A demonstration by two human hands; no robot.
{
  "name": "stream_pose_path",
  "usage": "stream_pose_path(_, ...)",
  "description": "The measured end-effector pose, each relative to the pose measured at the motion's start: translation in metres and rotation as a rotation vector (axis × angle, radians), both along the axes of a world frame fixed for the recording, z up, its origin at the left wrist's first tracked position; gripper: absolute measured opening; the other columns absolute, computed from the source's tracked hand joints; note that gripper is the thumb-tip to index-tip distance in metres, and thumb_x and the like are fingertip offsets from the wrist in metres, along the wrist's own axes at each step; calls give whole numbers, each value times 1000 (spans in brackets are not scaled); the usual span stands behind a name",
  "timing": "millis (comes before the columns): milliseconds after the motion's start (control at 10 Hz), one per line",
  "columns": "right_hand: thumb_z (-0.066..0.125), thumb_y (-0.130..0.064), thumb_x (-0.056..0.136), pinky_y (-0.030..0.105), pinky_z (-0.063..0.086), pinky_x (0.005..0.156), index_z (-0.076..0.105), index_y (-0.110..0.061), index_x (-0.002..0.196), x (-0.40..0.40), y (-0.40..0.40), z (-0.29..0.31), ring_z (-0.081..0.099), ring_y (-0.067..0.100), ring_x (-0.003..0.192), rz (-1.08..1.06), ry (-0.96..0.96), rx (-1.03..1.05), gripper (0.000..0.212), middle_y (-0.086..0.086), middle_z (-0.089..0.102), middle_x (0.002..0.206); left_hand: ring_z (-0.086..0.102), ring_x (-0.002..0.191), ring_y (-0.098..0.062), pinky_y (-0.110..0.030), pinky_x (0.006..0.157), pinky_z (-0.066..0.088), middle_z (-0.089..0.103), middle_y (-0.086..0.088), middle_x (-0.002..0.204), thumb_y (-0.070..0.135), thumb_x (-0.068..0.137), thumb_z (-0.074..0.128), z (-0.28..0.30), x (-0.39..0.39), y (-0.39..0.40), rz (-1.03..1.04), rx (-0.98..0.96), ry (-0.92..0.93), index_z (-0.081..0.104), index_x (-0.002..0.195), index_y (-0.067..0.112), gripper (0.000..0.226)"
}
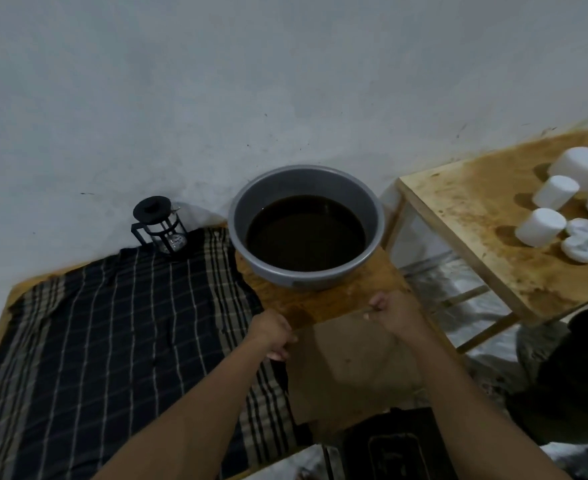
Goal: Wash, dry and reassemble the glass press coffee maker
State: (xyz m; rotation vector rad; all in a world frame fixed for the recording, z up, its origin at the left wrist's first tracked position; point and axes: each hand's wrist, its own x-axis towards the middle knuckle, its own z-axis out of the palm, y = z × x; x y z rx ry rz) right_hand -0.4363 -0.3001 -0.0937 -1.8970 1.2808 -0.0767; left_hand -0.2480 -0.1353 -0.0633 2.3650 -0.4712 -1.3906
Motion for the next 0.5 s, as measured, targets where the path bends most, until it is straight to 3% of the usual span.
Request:
stream_pose_path(100,71,-18,81,26,45,76,66,-18,84,3,4,-8,62,25,99,5,38,-129,6,2,65,98,70,73,-19,-22,47,53,70,-11,99,12,91,64,-4,-7,-2,45,-34,-97,68,96,11,7)
stream_pose_path(200,69,-17,83,27,43,84,64,-18,91,10,15,-2,62,23,99,13,33,-240,9,1,65,96,72,83,-22,-25,55,57,70,-13,102,13,92,62,-3,-12,-1,64,-57,-155,66,98,10,8)
stream_pose_path(300,68,-25,85,34,44,91,62,-17,99,9,26,7,56,27,107,3,113,-315,18,5,60,109,71,87,-23,-31,71,61,68,-12,101,14,91,64,-2,-16,4,73,-72,-177,65,102,7,13)
stream_pose_path(400,62,-38,81,38,53,85,61,-28,88,11,25,35,63,22,99,42,10,-286,12,-3,64,101,69,89,-24,-34,76,60,66,-9,97,23,89,64,9,-14,13,10,-150,-232,63,97,9,16)
stream_pose_path(500,67,-26,88,27,49,74,63,-23,91,10,36,96,64,12,90,62,-231,-162,6,-6,65,91,66,88,-18,-30,74,57,68,-5,96,31,89,62,32,-12,34,-64,-262,-287,64,91,16,15)
